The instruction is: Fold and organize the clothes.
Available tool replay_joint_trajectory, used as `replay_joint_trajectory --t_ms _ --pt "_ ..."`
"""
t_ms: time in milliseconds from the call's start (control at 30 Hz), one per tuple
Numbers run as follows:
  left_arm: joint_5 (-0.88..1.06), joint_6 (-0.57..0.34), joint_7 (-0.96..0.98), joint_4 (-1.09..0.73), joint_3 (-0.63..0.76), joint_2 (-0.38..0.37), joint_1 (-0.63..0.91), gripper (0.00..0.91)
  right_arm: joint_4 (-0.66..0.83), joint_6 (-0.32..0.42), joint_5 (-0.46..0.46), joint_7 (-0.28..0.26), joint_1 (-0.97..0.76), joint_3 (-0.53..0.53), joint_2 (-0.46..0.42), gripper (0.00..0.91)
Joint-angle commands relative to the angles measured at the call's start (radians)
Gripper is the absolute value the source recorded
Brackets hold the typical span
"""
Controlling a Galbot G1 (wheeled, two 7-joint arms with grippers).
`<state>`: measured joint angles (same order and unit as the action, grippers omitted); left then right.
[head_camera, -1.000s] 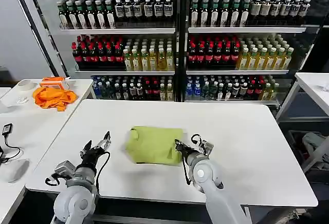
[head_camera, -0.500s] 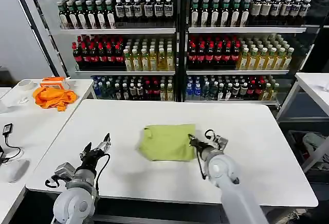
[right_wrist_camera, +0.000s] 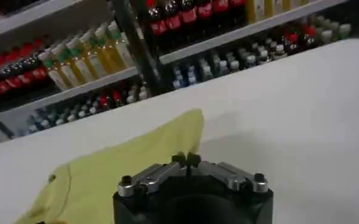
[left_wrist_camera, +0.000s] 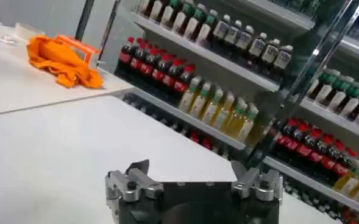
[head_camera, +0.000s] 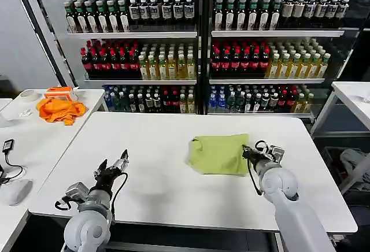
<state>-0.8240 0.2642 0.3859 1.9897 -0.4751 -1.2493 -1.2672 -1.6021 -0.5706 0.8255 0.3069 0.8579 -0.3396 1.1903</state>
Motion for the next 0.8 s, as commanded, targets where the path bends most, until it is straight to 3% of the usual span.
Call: replay_joint_trajectory --t_ms 33,200,433,500,667,800 --pt "0.008 0.002 0.0 0.005 0.005 0.0 -0.007 0.907 0.055 -0.006 -0.169 -0.066 -0.01 0.002 -0.048 0.907" --pt "0.018 0.003 -0.002 0.018 0.015 -0.003 -0.015 0.907 0.033 0.076 -0.278 -0.08 0.006 0.014 -0.04 0.907" --pt "0.076 -0.006 -0.023 0.032 0.045 0.001 -0.019 0.907 -0.082 0.322 -0.569 -0.101 0.137 0.016 -0.073 0.907" --pt "0.121 -0.01 -0.035 0.039 0.058 0.004 -0.022 0.907 -0.131 0.389 -0.606 -0.1 0.2 -0.004 -0.079 0.907" --pt "0.313 -0.029 -0.071 0.079 0.095 0.028 -0.047 0.907 -0.335 0.472 -0.6 -0.12 0.421 -0.119 -0.083 0.907" --pt "0.454 -0.046 -0.104 0.107 0.124 0.042 -0.07 0.907 -0.457 0.489 -0.573 -0.129 0.57 -0.199 -0.071 0.907"
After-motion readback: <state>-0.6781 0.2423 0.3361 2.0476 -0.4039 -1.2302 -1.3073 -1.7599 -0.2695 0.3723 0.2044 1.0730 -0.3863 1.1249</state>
